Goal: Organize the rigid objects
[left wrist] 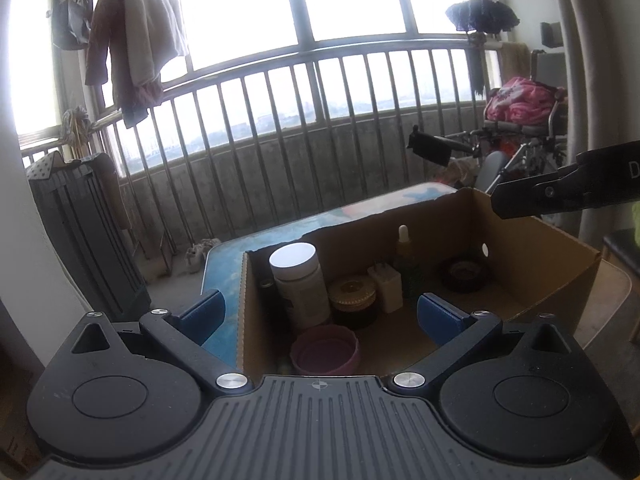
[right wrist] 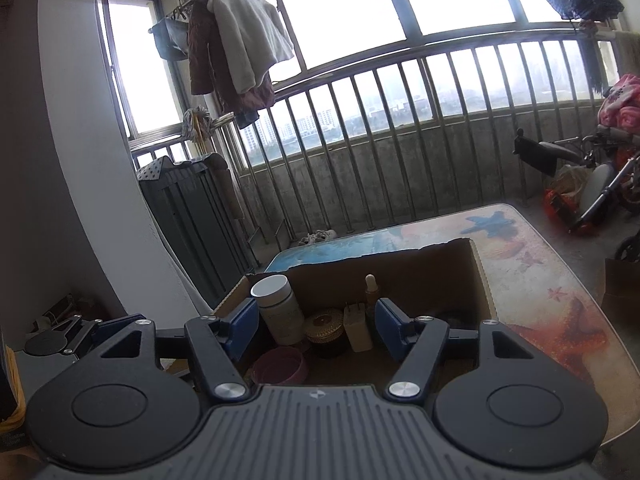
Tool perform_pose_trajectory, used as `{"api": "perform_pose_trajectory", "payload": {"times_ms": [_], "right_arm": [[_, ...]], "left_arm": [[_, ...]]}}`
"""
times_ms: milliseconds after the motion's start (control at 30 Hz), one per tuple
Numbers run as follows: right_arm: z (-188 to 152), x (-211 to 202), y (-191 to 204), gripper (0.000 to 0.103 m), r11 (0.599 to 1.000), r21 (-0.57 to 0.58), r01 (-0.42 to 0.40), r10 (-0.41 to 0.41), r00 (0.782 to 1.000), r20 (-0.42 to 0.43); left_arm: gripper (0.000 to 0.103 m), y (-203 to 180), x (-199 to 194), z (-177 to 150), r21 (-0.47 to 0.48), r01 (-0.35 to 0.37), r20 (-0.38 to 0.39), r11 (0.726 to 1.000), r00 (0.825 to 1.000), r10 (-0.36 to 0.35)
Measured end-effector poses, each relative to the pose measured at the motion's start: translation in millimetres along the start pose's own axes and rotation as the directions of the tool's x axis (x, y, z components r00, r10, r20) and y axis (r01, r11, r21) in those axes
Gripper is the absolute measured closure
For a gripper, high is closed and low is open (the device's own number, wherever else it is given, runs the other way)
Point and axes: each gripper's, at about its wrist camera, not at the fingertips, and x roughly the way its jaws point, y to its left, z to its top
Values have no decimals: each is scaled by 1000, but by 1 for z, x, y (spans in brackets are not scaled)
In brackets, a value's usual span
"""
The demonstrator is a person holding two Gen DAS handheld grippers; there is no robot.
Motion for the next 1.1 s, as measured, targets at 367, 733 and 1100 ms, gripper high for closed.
{"api": "perform_pose_trajectory", "payload": {"times_ms": [367,733,1100], "right_arm": [[-3,-12,-8,34,999,29,16,-16,1000,5],[-4,-17,-4,32,1000,16,24,-24,1000,9],[-6,-23,0,31,999,6,36,-36,999,16]], "left_arm": [[0,-10,-6,5,-22,34,1,999,999,-34],[0,-15,-11,3,-48,31,2,998,1000,-31],[0,-15,-12,2,-90,36,8,995,999,-36]]}}
